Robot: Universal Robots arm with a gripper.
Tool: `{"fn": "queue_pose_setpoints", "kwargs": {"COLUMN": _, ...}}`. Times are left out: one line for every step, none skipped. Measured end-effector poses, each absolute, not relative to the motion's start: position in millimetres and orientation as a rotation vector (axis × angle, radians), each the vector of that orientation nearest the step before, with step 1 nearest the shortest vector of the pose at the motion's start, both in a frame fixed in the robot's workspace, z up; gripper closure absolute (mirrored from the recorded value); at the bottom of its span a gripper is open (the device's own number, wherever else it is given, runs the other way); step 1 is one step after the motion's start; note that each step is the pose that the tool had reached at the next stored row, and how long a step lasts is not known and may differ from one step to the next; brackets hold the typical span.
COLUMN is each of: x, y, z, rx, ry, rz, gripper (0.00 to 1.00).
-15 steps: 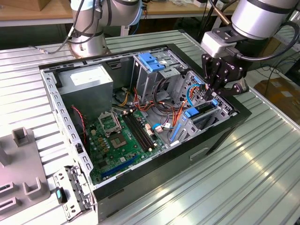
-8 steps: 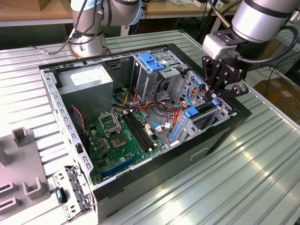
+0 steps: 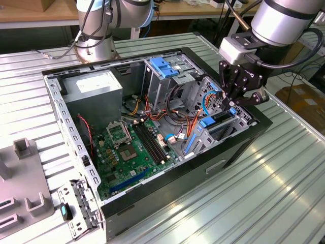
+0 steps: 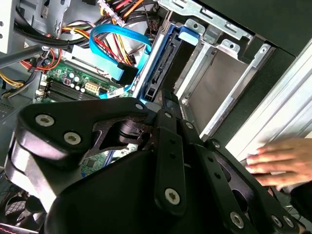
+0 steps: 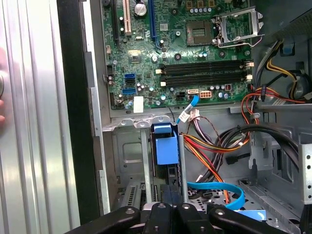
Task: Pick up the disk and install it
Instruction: 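Insert the first disk wire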
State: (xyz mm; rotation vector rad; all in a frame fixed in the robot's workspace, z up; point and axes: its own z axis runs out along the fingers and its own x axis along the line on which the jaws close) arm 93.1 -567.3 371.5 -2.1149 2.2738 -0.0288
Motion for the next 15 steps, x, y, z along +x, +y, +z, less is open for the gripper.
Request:
{"fn": "queue_pose_setpoints", "kwargs": {"x": 93.1, "y": -568.0, "z": 371.4, "rx": -2.115, "ry": 2.273, "rz": -0.028, "gripper": 0.89}}
{"fn": "queue_pose_setpoints", "kwargs": {"x": 93.1, "y": -568.2, "z": 371.4, "rx": -2.115, "ry": 2.272, "rz": -0.027, "gripper": 0.89}}
{"fn": "queue_pose_setpoints", "kwargs": {"x": 93.1, "y": -568.1, "z": 371.6, "rx": -2.117, "ry": 2.27, "rz": -0.026, "gripper": 0.89}}
{"fn": "queue_pose_setpoints", "kwargs": {"x": 93.1, "y": -568.1, "z": 373.7, "rx": -2.126, "ry": 2.26, "rz": -0.024, "gripper": 0.89}}
{"fn": "queue_pose_setpoints", "kwargs": {"x": 93.1, "y": -568.2, "z": 375.0, "rx": -2.126, "ry": 2.255, "rz": -0.019, "gripper": 0.89}}
{"fn": "queue_pose_setpoints", "kwargs": {"x": 93.1, "y": -568.2, "z": 375.8, "rx": -2.127, "ry": 2.252, "rz": -0.016, "gripper": 0.89}}
{"fn": "queue_pose_setpoints", "kwargs": {"x": 93.2, "y": -568.2, "z": 376.3, "rx": -2.131, "ry": 2.248, "rz": -0.014, "gripper": 0.89}}
{"fn": "queue_pose_setpoints", "kwargs": {"x": 93.4, "y": -568.2, "z": 376.4, "rx": -2.133, "ry": 2.246, "rz": -0.014, "gripper": 0.89}}
{"fn": "queue_pose_setpoints", "kwargs": {"x": 94.1, "y": -568.1, "z": 376.4, "rx": -2.134, "ry": 2.244, "rz": -0.013, "gripper": 0.89}}
{"fn": "queue_pose_setpoints", "kwargs": {"x": 95.7, "y": -568.2, "z": 376.4, "rx": -2.135, "ry": 2.244, "rz": -0.013, "gripper": 0.89}}
{"fn": "queue_pose_setpoints", "kwargs": {"x": 97.4, "y": -568.2, "z": 376.4, "rx": -2.135, "ry": 2.244, "rz": -0.013, "gripper": 0.89}}
{"fn": "queue_pose_setpoints", "kwargs": {"x": 99.9, "y": -568.2, "z": 376.4, "rx": -2.135, "ry": 2.244, "rz": -0.013, "gripper": 0.89}}
{"fn": "queue_pose_setpoints", "kwargs": {"x": 101.6, "y": -568.1, "z": 376.4, "rx": -2.135, "ry": 2.244, "rz": -0.013, "gripper": 0.89}}
{"fn": "queue_pose_setpoints", "kwargs": {"x": 103.4, "y": -568.1, "z": 376.3, "rx": -2.136, "ry": 2.243, "rz": -0.013, "gripper": 0.89}}
{"fn": "queue_pose_setpoints", "kwargs": {"x": 105.3, "y": -568.1, "z": 376.4, "rx": -2.139, "ry": 2.24, "rz": -0.013, "gripper": 0.89}}
